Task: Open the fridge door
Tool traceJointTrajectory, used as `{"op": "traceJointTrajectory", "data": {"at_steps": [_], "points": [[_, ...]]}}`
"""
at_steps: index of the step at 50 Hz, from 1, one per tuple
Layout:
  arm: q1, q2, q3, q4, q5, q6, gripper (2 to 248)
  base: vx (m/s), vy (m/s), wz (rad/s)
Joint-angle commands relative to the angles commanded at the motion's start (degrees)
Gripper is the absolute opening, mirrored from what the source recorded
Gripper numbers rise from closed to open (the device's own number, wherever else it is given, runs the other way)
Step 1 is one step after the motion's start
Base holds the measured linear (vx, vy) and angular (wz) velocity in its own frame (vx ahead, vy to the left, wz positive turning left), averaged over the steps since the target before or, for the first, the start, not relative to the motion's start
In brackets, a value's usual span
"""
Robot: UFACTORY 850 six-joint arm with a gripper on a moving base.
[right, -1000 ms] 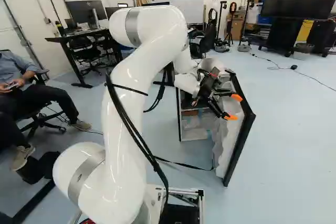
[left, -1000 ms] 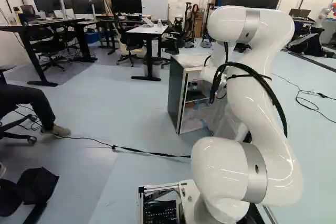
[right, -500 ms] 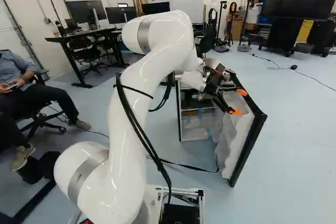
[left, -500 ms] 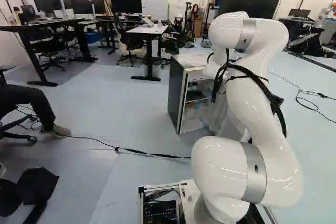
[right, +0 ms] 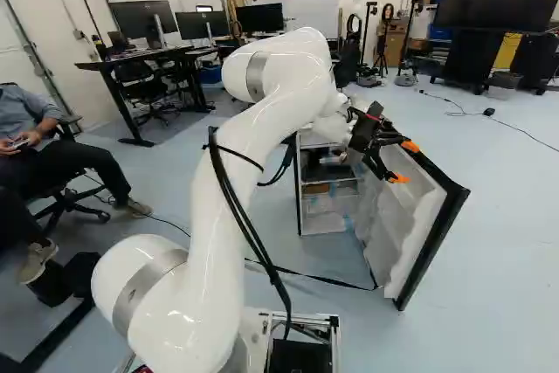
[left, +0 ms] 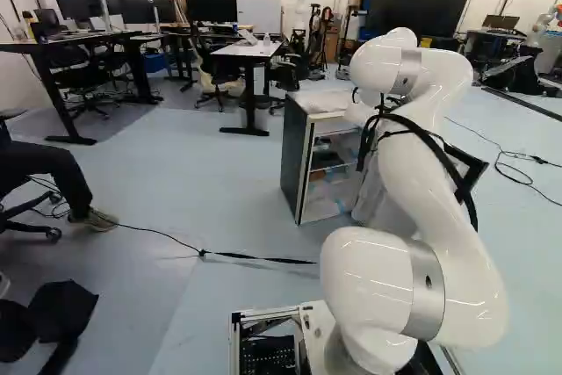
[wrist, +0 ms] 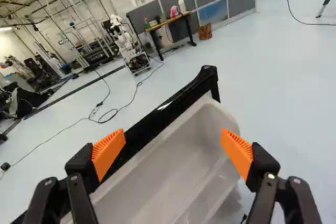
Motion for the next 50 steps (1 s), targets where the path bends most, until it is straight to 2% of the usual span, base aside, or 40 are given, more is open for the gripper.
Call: {"op": "traceJointTrajectory", "data": {"at_steps": [9,20,31,50], "points": [[-0.3,-0.8,-1.5,0.0,0.0,0.0,247,0.0,0.0,0.0],[-0.2,-0.5,-1.0,0.0,0.0,0.0,247,0.0,0.0,0.0],[0.2,1.4,2.6,-0.6,0.0,0.0,247,0.0,0.0,0.0],[1.9,6.1,11.6,-4.9,0.0,0.0,247,0.0,0.0,0.0]]}}
